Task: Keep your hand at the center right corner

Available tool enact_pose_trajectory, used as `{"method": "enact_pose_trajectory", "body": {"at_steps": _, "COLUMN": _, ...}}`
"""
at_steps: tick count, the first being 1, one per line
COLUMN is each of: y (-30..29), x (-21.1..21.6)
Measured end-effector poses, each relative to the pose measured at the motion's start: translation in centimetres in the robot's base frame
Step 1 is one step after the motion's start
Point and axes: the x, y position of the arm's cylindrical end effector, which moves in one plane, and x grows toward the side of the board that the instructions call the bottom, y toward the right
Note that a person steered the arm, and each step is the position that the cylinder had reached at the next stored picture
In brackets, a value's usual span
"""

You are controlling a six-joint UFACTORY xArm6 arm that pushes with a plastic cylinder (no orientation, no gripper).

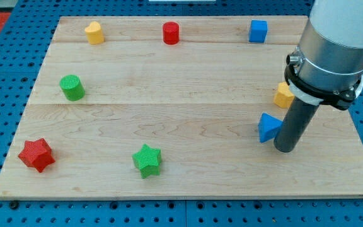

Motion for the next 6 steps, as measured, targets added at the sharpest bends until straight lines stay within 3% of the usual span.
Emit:
{"method": "enact_pose_trajectory", "body": {"at_steps": 2, "y": 2.6, "x": 0.8}}
{"method": "enact_pose_trajectory", "body": {"at_steps": 3, "y": 2.4, "x": -2.6}}
{"method": "enact_pose_trajectory", "body": {"at_steps": 4, "y": 7.3, "x": -2.1}}
{"method": "enact_pose_trajectory", "body": {"at_steps": 6, "y": 8.7, "x": -9.7}}
